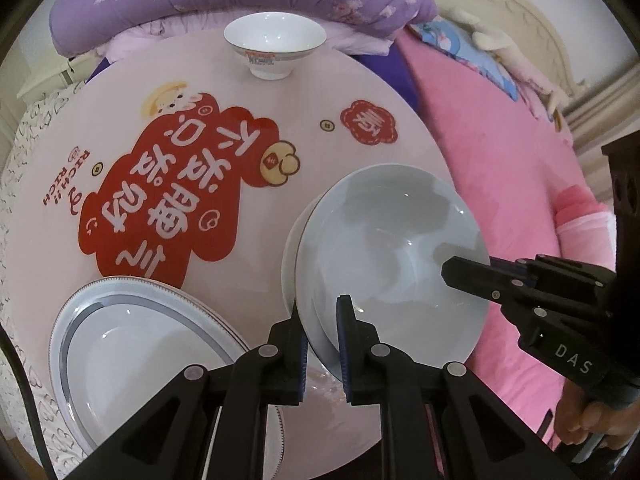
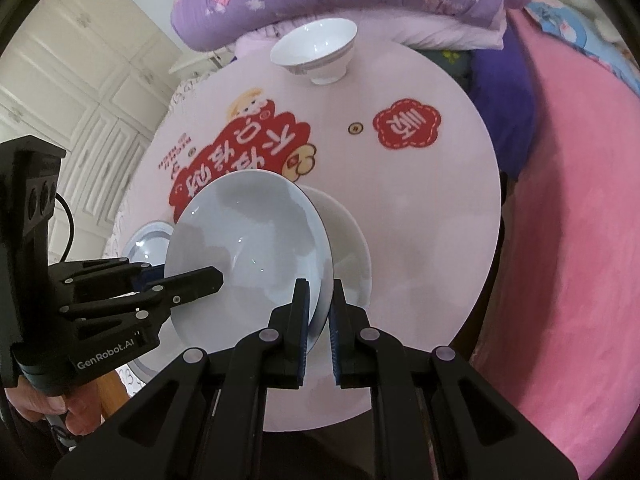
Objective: Organize plates and bowls
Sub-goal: 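Lift the bowl with both tools and carry it toward the placed bowl, then lower the bowl into the placed bowl and open both tools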
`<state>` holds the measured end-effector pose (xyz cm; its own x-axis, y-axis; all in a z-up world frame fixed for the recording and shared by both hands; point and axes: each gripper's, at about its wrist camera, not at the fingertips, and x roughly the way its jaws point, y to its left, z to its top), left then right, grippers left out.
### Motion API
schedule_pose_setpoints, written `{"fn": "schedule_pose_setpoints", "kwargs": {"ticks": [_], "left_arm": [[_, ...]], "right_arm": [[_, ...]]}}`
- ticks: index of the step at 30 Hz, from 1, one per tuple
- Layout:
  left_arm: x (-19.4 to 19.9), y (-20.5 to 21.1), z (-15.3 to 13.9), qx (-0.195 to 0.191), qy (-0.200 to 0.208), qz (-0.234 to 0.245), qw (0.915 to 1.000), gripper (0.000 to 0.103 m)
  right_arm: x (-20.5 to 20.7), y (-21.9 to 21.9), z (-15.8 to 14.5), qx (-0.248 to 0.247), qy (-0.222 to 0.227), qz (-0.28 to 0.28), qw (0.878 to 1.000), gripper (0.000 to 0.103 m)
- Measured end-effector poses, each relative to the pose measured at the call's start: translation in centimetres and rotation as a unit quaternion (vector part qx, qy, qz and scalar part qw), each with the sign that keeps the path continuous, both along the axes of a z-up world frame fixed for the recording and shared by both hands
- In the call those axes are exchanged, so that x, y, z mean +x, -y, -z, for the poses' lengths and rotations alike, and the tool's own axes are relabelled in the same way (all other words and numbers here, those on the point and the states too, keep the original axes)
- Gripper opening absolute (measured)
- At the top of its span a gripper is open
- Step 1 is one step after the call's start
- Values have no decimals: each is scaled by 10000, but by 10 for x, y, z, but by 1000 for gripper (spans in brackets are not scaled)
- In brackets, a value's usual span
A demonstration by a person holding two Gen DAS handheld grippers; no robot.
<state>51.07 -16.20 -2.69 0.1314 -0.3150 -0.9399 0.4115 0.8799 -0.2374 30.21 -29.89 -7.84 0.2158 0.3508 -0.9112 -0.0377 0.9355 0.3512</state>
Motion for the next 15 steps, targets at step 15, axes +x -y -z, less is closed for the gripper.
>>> {"fn": "schedule_pose_setpoints", "kwargs": {"ticks": [15], "left_arm": [[-19, 18, 7, 438, 592, 428, 9964, 15]], "right_arm": [[0, 4, 6, -36, -202, -23, 9998, 12]]}}
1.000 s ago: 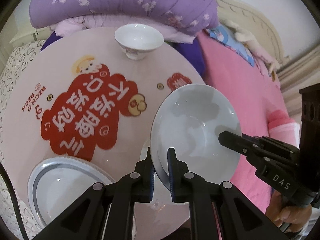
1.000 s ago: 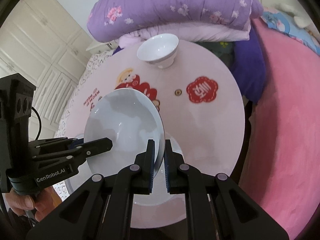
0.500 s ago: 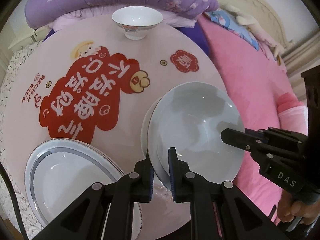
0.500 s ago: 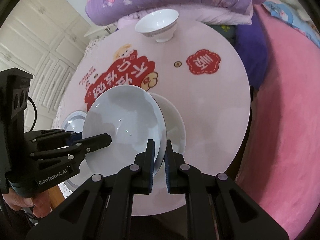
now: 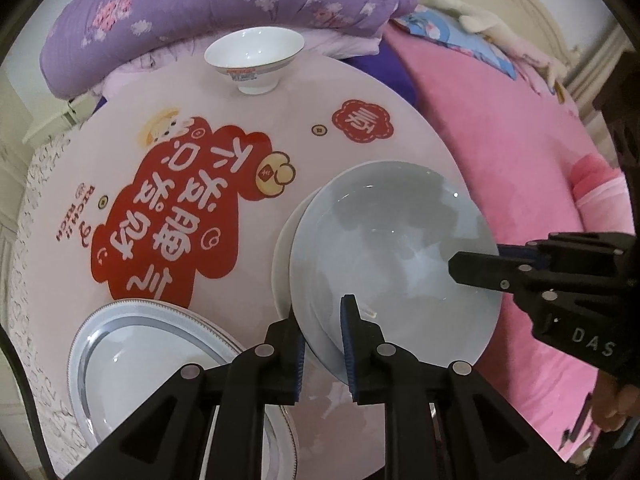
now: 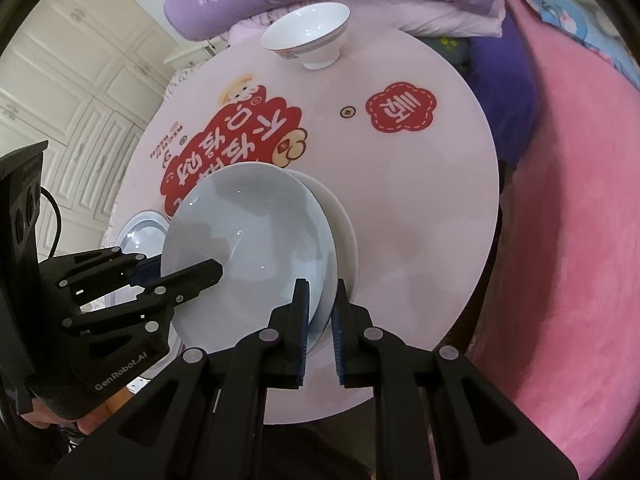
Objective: Organize plates and bowls
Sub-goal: 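Lower the bowl into the placed bowl and open both tools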
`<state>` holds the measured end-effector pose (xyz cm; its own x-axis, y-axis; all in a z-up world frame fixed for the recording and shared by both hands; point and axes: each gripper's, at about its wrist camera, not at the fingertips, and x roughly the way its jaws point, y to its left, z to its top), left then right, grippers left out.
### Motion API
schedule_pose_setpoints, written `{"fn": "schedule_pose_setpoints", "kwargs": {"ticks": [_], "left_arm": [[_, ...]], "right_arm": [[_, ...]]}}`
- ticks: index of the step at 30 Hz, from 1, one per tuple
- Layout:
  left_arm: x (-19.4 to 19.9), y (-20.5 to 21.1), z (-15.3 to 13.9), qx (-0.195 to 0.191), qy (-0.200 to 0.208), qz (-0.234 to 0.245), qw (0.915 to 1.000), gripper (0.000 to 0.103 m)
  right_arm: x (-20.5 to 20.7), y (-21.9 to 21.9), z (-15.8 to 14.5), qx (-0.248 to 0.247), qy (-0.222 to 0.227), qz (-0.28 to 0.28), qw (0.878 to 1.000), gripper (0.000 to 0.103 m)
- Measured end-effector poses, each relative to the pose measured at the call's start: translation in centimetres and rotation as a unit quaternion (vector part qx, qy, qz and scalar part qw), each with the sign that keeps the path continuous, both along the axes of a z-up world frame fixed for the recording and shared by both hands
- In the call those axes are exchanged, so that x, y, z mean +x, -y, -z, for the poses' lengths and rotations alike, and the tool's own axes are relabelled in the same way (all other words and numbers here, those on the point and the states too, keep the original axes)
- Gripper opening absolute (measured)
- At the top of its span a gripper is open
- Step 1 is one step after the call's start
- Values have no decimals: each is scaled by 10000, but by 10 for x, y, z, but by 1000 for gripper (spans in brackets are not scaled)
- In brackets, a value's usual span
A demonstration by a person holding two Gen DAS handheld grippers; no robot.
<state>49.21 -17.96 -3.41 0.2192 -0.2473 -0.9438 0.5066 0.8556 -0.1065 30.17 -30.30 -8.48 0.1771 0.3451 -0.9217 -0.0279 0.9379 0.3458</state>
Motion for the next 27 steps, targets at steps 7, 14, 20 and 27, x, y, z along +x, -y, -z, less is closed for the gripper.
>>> {"fn": "schedule_pose_setpoints", "kwargs": {"ticks": [7, 14, 20, 27], "left_arm": [[-2, 0, 2, -26, -19, 54, 10000, 16], [6, -4, 9, -296, -480, 58, 9984, 31], [23, -12, 13, -650, -981, -120, 9930, 38], [42, -21, 14, -1145, -1611, -377, 9795, 58]], "right_arm": [[0, 2, -1, 4, -31, -5, 10000, 12], [1, 2, -4, 33, -56, -51, 10000, 13], [3, 1, -3, 17, -114, -99, 9999, 14], [3, 2, -8, -52, -102, -134, 9998, 30]]}}
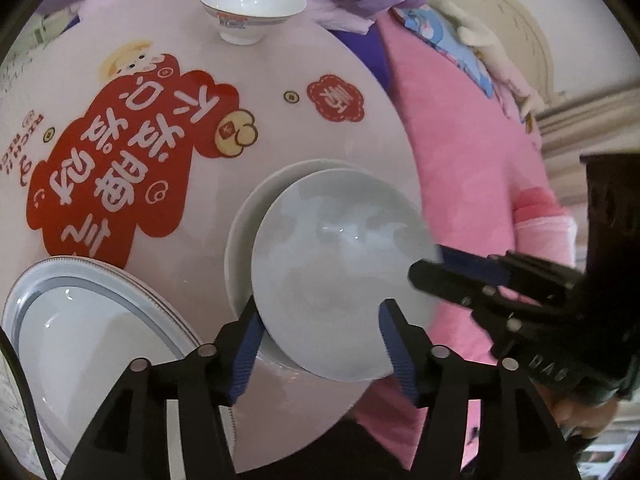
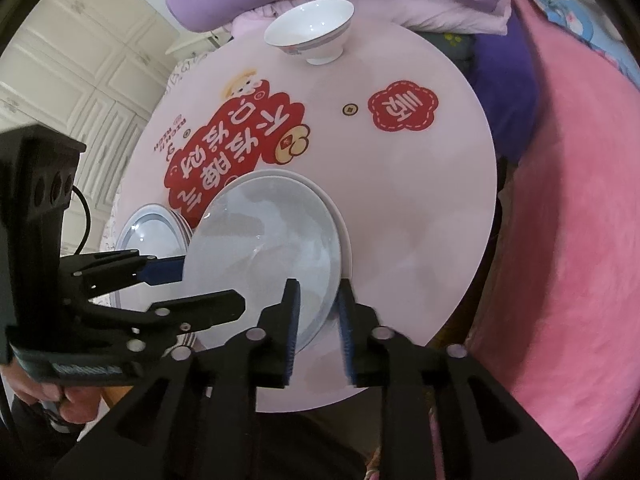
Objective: Organize plates and bowls
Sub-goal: 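Lower the bowl into the placed bowl and open both tools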
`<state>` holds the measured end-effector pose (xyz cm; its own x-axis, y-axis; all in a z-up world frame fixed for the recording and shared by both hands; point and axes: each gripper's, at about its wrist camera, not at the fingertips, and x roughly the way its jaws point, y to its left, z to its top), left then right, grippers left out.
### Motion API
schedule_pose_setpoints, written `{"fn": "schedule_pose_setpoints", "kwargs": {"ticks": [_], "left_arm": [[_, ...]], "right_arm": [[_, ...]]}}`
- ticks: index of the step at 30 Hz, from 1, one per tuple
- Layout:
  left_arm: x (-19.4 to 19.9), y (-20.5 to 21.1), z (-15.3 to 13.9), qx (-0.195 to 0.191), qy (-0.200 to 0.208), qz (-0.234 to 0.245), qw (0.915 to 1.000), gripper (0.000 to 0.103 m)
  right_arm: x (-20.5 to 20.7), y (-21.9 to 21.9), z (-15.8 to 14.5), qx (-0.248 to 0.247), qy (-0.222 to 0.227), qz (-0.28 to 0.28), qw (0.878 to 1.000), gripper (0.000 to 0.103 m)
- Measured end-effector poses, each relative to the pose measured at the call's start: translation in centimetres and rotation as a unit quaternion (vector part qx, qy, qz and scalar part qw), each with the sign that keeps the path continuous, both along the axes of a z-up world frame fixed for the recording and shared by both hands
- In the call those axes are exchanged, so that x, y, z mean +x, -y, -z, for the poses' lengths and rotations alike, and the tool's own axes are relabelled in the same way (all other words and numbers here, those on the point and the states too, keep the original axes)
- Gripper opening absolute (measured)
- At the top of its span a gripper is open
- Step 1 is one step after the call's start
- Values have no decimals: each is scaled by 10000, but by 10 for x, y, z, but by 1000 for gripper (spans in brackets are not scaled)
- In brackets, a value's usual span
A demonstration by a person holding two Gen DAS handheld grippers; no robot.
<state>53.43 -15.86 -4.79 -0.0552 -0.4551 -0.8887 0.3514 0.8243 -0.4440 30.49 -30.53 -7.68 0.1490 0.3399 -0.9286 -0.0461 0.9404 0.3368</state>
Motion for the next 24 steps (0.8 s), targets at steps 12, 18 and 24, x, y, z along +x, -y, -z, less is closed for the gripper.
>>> {"fn": "schedule_pose_setpoints", "kwargs": {"ticks": [12, 18, 24], "left_arm": [[11, -24, -15, 291, 535, -451, 9971, 91], [8, -35, -21, 484, 1023, -755, 9907, 94], [17, -41, -33, 618, 1388, -1026, 9830, 94]], "right_arm": [[5, 5, -15, 224, 517, 91, 9984, 71], [20, 10, -20, 315, 871, 288, 9953, 101], [46, 21, -24, 436, 1035, 549, 9922, 101]]}}
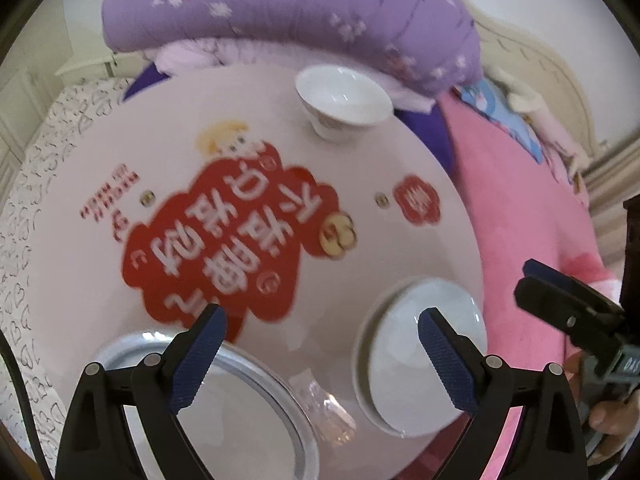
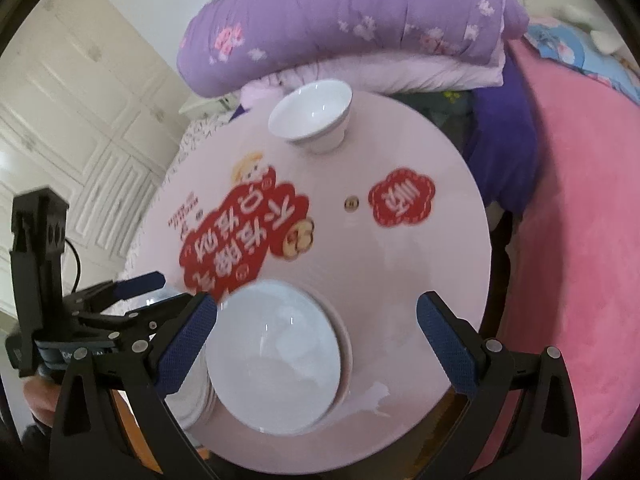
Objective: Organize plates and bowls
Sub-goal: 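Lower the bowl into the placed bowl and open both tools, then move both tools to the last white bowl by the purple quilt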
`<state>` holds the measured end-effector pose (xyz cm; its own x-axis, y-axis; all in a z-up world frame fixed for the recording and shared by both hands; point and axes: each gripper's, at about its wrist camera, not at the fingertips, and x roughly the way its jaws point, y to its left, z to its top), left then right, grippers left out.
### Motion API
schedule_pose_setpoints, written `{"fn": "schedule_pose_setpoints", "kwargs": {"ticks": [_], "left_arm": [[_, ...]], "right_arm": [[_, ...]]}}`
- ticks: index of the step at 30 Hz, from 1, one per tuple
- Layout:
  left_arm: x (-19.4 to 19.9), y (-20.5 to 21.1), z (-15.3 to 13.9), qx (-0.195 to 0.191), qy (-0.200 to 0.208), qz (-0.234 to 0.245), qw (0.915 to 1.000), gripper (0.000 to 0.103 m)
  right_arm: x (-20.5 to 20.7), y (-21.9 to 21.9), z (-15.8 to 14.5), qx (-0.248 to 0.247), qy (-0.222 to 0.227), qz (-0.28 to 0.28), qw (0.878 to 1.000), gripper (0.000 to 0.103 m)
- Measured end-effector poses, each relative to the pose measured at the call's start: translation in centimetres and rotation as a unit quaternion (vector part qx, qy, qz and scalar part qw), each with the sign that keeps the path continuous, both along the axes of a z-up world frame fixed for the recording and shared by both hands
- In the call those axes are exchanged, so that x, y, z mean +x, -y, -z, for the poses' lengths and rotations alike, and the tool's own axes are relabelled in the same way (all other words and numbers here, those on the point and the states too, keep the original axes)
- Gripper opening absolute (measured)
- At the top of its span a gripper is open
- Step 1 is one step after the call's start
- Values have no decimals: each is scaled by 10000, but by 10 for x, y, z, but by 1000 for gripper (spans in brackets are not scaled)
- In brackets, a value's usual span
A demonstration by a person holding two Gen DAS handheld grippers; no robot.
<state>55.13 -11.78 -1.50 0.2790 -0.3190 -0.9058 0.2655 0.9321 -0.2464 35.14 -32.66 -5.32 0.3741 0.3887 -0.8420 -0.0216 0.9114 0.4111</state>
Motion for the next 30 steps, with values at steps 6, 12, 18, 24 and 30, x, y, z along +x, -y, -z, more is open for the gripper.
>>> {"fn": "schedule_pose_setpoints", "kwargs": {"ticks": [6, 12, 18, 24, 30], "left_arm": [[25, -12, -20, -23, 336, -344, 9988, 95], [50, -15, -36, -12, 705, -628, 9955, 98], [76, -8, -36, 42, 920, -792, 9926, 99], [114, 3, -16, 34, 870, -960, 9916, 99], [162, 21, 16, 33, 604, -971, 9934, 99]], "right_arm": [[31, 10, -6, 55, 158, 163, 9997, 101], [65, 17, -8, 54, 250, 205, 9995, 101], [101, 22, -3, 99, 231, 219, 9994, 101], [142, 23, 12, 159, 100, 213, 9996, 101], [177, 21, 36, 206, -129, 214, 9995, 101]]}}
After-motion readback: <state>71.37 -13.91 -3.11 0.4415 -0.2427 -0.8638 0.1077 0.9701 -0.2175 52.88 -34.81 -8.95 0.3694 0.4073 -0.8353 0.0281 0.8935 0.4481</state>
